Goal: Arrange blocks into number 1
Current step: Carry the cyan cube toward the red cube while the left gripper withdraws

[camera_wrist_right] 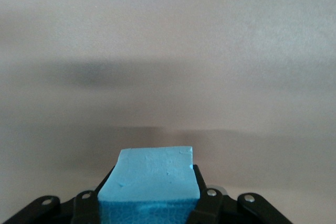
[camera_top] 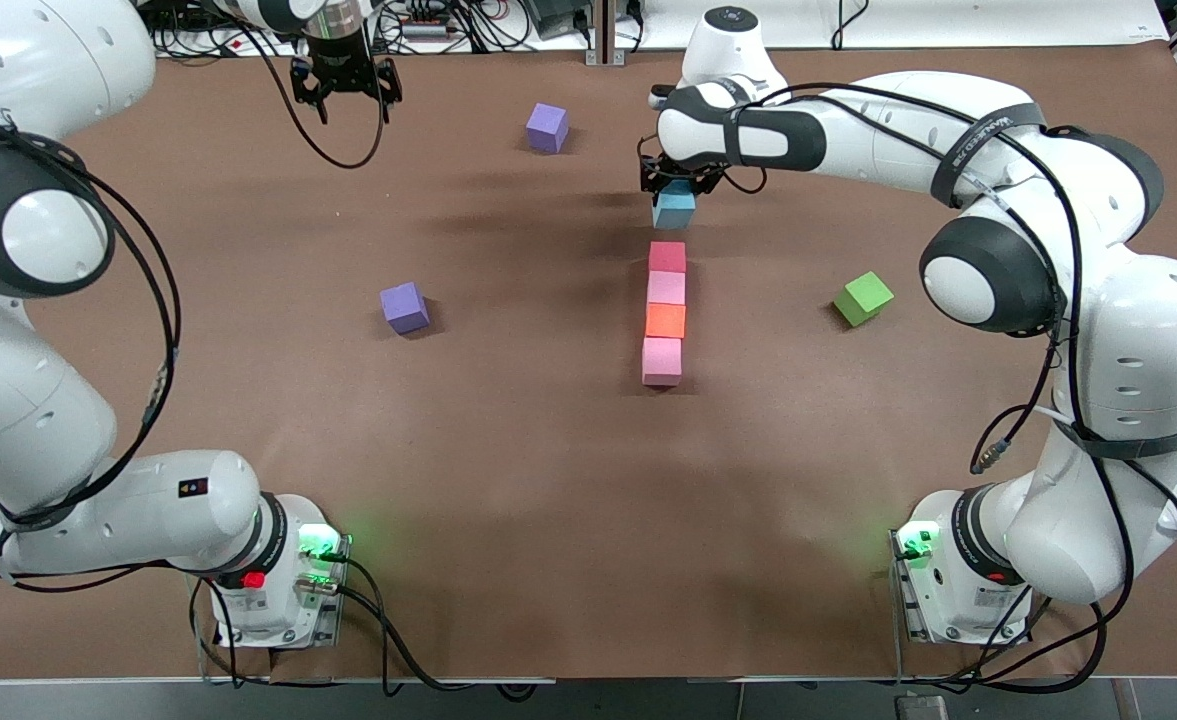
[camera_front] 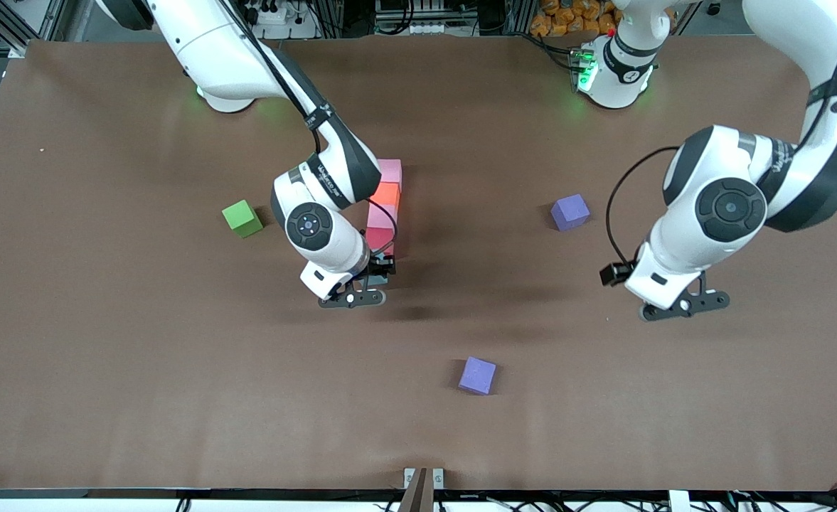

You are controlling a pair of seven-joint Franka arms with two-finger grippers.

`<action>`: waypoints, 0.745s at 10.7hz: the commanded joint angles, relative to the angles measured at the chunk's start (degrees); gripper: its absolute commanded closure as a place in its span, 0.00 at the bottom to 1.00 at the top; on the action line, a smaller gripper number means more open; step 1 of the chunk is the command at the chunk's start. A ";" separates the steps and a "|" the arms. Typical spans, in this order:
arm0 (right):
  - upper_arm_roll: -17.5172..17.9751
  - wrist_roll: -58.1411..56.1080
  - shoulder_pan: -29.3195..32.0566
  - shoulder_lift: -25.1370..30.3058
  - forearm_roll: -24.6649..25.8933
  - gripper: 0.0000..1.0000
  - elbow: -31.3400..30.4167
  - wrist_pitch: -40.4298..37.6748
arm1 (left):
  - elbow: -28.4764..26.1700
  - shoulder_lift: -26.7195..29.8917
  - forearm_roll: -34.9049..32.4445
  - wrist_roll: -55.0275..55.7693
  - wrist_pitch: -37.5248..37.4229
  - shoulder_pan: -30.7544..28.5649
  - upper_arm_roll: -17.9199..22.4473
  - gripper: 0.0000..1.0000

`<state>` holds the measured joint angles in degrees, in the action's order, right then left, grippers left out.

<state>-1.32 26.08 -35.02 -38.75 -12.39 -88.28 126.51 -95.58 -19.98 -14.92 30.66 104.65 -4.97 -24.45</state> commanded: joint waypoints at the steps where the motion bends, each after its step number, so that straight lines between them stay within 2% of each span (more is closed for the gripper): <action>1: -0.09 4.50 -1.19 -2.20 1.92 1.00 2.94 -0.12 | -6.98 6.70 6.02 -4.98 -3.03 9.42 10.88 0.00; 3: -0.09 5.29 -1.36 -2.29 3.42 1.00 2.94 -0.12 | -8.91 10.73 9.36 -8.49 -7.25 10.76 13.27 0.00; 5: -0.09 5.38 -1.36 -2.29 3.69 1.00 2.85 -0.12 | -10.33 15.82 9.99 -9.21 -9.20 10.94 13.81 0.00; 8: -0.09 7.22 -1.45 -3.17 3.69 1.00 2.85 0.58 | -6.74 19.79 10.78 -9.30 -9.20 8.85 14.07 0.00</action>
<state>-1.35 31.08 -36.19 -40.26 -9.87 -87.19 126.66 -102.45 -3.40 -6.21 22.89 95.79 4.99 -11.08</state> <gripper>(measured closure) 0.441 0.000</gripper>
